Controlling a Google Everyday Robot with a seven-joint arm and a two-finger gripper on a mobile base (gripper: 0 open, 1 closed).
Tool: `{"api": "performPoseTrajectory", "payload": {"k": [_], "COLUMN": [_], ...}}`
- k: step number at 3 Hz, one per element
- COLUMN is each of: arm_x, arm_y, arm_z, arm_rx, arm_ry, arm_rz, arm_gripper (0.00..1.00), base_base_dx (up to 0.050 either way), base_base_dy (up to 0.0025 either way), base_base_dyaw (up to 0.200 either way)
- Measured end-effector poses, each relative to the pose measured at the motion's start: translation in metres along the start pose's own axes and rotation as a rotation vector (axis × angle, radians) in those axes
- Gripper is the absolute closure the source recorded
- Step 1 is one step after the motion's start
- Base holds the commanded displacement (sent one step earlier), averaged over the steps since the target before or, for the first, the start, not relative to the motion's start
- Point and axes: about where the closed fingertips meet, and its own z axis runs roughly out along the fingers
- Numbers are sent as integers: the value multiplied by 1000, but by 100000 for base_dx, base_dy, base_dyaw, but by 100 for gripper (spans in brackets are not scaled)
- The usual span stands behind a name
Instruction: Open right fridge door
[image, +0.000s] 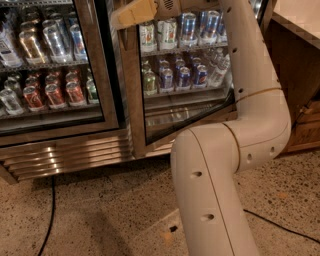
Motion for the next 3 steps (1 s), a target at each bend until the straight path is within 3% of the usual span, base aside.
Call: {"api": "performPoseTrajectory", "payload": {"k": [2,3], "arm_x": [0,2], "arm_y": [1,-3], "arm_z": [0,-2], "arm_rx": [0,18], "arm_ry": [0,-12], "arm_rz": [0,8], "arm_gripper": [0,0], "base_base_dx": [0,4950], "base_base_dy": [0,-1], "base_base_dyaw": [0,-2]}}
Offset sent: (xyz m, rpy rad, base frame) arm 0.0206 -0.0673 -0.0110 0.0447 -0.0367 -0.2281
